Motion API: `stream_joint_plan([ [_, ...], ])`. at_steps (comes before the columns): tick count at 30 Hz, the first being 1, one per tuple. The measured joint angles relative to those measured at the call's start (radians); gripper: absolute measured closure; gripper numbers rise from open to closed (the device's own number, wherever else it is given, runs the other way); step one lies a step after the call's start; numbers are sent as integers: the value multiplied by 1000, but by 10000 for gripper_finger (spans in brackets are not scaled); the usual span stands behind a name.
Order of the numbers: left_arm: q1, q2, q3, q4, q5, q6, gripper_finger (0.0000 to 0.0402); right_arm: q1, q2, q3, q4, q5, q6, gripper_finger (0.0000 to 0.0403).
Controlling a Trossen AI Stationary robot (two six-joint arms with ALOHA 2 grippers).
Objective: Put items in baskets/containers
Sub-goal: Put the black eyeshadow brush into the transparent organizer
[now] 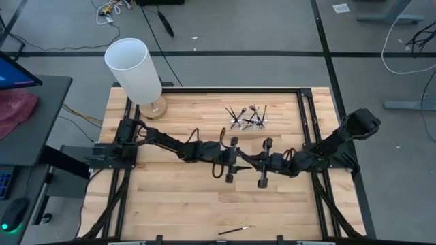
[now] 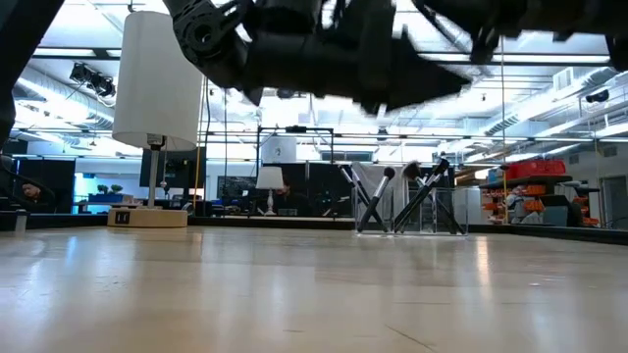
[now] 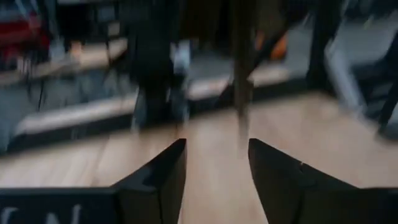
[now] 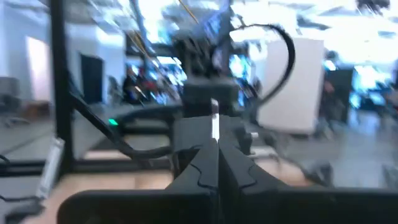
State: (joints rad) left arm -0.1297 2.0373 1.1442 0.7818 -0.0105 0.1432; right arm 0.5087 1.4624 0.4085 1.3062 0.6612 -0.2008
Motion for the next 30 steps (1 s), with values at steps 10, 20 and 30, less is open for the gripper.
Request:
stream_joint_plan([
  [10,-51,0,0,234,18,4,264,9,0,1,130,-128,-122,401],
  [20,-53,-41,1,-62,-56,54,378,135,-8,-23,117,151,-155,402],
  [30,-53,-56,0,-369,-11,28,371,499,-15,-72,-61,662,0,377],
])
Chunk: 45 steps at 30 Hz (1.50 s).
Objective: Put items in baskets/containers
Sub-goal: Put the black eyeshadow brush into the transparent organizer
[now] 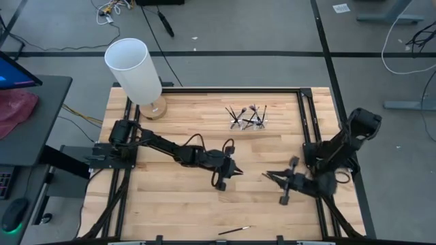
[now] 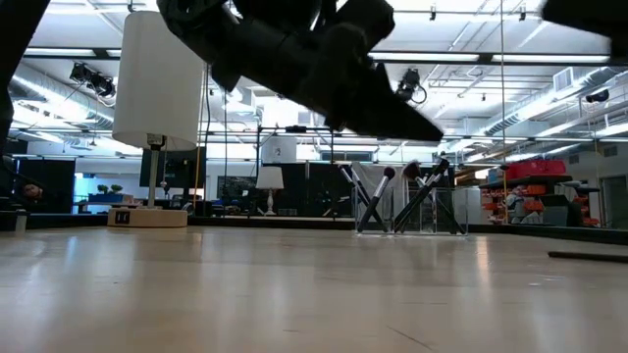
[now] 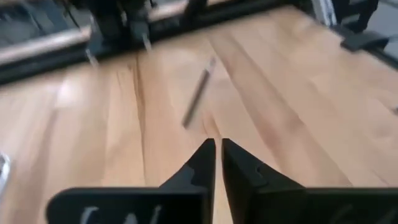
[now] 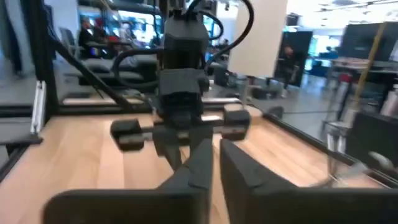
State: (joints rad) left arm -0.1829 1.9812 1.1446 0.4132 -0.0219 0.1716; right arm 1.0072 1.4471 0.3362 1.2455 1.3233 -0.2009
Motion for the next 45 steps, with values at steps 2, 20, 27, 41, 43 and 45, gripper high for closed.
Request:
stream_joint_plan([
  [2,0,0,0,-30,0,-18,360,74,0,15,-43,102,15,348],
  [20,1,0,0,-32,0,-32,335,176,0,-45,-255,-186,901,234],
  [27,2,0,0,-30,0,-32,335,-171,-86,-14,-756,-771,1210,253],
  [41,2,0,0,-30,0,-31,335,-809,-325,326,-2258,-1102,1151,253],
  [43,2,0,0,-30,0,-30,335,-908,-313,324,-2264,-1130,1010,253],
  [45,2,0,0,-30,0,-30,335,-1002,-285,324,-2251,-1154,884,254],
])
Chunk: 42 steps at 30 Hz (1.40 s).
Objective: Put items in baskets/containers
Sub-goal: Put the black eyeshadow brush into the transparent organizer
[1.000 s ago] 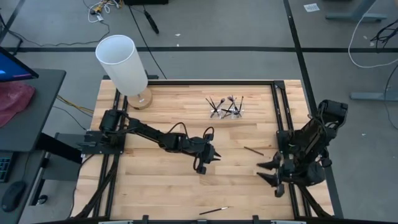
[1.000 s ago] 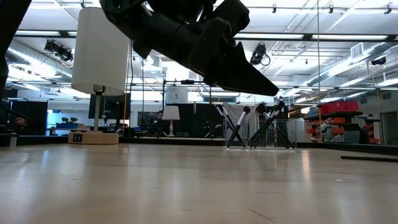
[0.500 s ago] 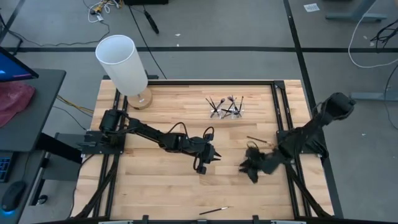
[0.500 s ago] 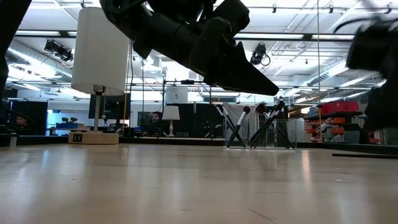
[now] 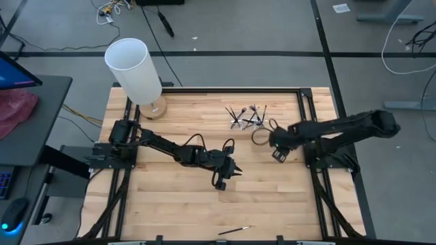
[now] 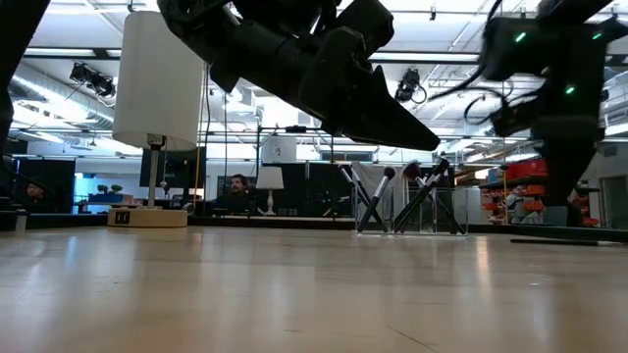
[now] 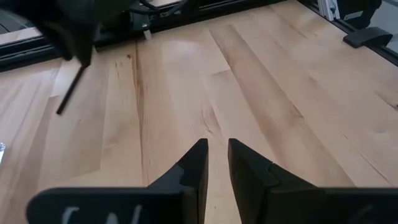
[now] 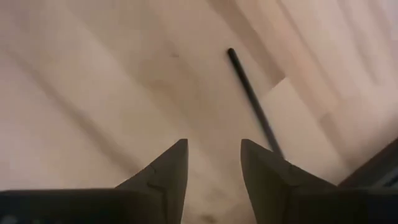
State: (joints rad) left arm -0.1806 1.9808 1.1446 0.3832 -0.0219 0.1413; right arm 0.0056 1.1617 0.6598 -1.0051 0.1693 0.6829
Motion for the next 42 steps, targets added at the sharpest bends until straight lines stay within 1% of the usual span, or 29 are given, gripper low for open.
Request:
stream_joint_plan([
  [5,0,0,0,0,0,1,335,-184,104,1,39,-10,-258,254],
  [8,0,0,0,0,0,1,335,-264,175,2,62,-28,-297,254],
  [10,0,0,0,0,0,1,335,-296,220,2,59,-18,-291,257],
  [13,0,0,0,0,0,2,335,-331,264,2,67,27,-270,266],
  [16,0,0,0,0,0,1,335,-358,274,2,98,87,-261,279],
  [19,0,0,0,-1,0,2,335,-394,270,2,102,107,-261,296],
  [23,0,0,0,-3,0,1,335,-448,269,2,95,111,-253,332],
  [28,0,0,0,-8,0,1,335,-477,269,2,95,111,-257,392],
  [33,0,0,0,-8,0,1,335,-527,269,2,122,206,-227,395],
  [40,0,0,0,-8,1,1,335,-662,269,2,397,216,-277,401],
  [42,0,0,0,-8,1,1,335,-697,269,2,428,215,-284,401],
])
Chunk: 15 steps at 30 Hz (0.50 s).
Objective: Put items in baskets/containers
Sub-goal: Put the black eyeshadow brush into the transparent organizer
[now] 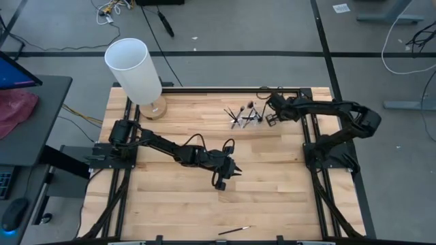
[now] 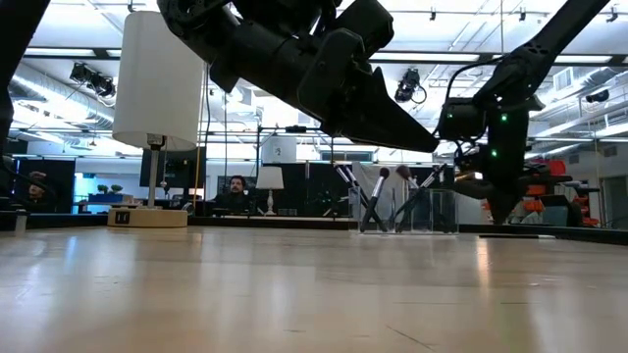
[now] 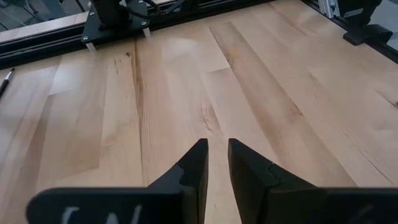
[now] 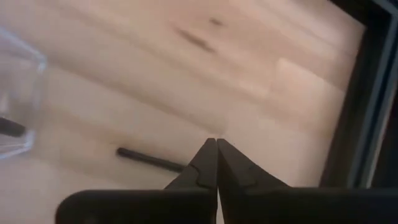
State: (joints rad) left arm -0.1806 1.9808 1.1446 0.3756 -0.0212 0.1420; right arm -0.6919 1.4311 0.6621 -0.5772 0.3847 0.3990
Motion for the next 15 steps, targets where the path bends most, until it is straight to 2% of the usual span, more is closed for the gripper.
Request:
stream_joint_plan([
  [9,0,0,0,0,0,0,335,-70,0,-5,6,-11,-43,402],
  [15,-5,0,0,-2,0,0,335,-107,1,-53,95,10,-62,402],
])
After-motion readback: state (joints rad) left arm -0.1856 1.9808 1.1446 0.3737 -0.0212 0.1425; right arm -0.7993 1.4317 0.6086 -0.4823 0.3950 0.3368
